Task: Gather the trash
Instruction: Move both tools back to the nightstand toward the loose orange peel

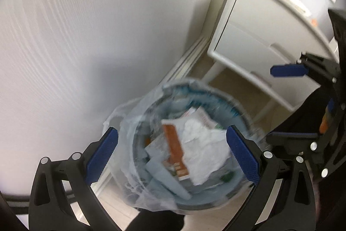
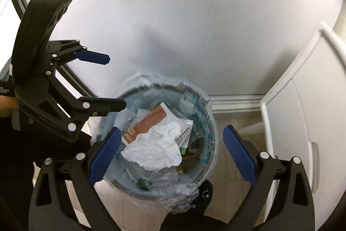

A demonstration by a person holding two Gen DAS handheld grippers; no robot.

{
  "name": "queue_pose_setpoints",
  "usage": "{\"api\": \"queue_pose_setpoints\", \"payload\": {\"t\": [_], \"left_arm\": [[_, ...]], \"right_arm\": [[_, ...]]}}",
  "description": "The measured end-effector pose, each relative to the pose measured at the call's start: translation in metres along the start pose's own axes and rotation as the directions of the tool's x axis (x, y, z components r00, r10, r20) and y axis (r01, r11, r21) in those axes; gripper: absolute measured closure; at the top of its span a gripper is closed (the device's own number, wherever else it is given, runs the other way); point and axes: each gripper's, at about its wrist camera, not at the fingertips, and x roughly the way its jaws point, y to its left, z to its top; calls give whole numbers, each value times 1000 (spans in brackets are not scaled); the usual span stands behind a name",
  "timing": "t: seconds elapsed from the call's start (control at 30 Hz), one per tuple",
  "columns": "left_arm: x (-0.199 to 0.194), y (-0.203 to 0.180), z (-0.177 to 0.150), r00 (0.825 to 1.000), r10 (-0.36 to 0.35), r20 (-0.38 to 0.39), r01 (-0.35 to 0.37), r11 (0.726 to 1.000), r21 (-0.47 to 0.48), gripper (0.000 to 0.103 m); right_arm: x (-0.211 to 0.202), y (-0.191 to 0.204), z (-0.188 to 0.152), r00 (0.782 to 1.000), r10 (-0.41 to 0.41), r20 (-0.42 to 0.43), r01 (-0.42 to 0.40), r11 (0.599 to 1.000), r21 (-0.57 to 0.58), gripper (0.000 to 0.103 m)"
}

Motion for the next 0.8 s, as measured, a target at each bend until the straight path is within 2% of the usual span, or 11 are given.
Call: {"api": "queue_pose_setpoints", "payload": {"t": [0.2,0.4,0.57,0.8], "left_arm": [[-43,-25,18,997,18,72,-20,999,30,6],[-77,-49,35,991,10,130,-14,1000,27,6],[-96,-70,53,985,-7,171,0,999,41,6],[-107,-125,84,976,-53,210,23,989,144,6]], "right_arm": [[-48,-12,2,996,-20,83,13,997,75,11],[-102,-39,1,981,-84,173,58,987,149,11],[-145,-71,-9,960,-153,236,92,964,250,11],[-195,-119,-43,919,-290,266,181,912,369,11]]}}
